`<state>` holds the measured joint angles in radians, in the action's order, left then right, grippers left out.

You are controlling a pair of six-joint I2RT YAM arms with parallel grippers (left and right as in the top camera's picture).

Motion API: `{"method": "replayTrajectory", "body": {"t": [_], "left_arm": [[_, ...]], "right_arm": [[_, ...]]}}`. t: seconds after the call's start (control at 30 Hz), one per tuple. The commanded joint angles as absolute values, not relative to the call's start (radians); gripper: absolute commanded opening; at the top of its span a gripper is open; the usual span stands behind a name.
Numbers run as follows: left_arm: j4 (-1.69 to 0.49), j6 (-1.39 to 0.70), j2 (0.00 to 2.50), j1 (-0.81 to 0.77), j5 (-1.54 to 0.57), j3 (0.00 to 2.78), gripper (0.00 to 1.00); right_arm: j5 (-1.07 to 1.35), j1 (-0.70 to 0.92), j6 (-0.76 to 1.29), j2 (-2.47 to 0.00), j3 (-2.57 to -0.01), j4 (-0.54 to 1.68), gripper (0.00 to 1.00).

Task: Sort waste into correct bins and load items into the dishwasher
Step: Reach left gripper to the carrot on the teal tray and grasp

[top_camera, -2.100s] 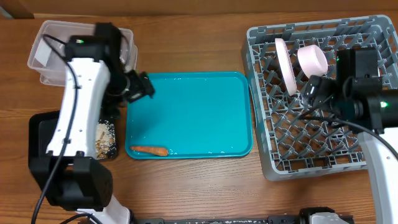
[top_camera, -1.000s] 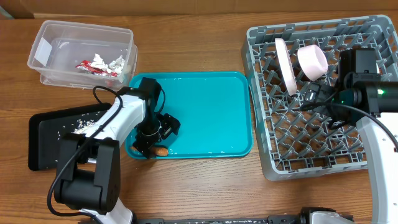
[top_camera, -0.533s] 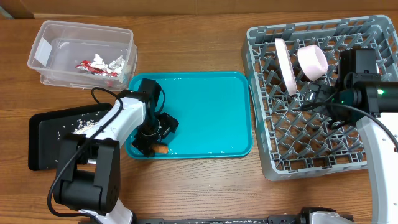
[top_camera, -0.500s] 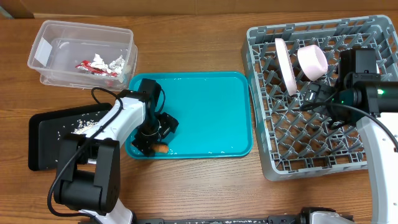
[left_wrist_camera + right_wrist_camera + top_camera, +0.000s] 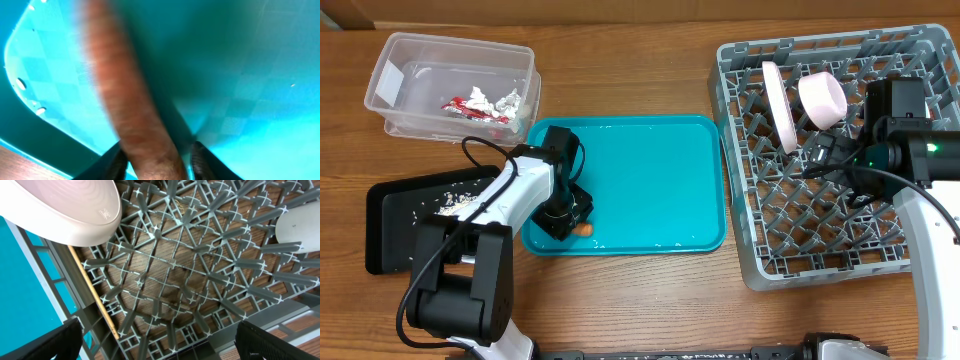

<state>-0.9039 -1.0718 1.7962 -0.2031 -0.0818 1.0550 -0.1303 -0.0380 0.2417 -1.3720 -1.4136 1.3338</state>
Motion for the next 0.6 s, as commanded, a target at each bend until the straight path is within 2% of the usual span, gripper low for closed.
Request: {"method": "replayTrajectory", "body": {"t": [0.0,0.3,0.37,0.4,0.57], "left_arm": [[-0.904,-1.078,1.780,-0.207,-0.047,1.048,0.39],[-0.904,-1.077,1.780,-0.207,-0.030,1.048,0.38],[-0.904,-1.052,1.780,-0.206,-0.018,1.048,0.32],[-0.904,-1.026,1.780,-0.206,-0.008,1.048,0.25],[-0.904,-1.005,1.780,-0.206,0.020,1.048,0.18]], "right_arm": [[-0.125,-0.041,0.239,-1.371,-1.413,1.331,1.00],[-0.126,-0.041,0.239,-1.371,-1.413,1.331,1.00],[-0.126,-0.041,0.239,-1.371,-1.413,1.331,1.00],[-0.126,-0.041,0.239,-1.371,-1.413,1.331,1.00],[-0.126,-0.042,0.238,-1.371,-1.413,1.332,1.00]]}}
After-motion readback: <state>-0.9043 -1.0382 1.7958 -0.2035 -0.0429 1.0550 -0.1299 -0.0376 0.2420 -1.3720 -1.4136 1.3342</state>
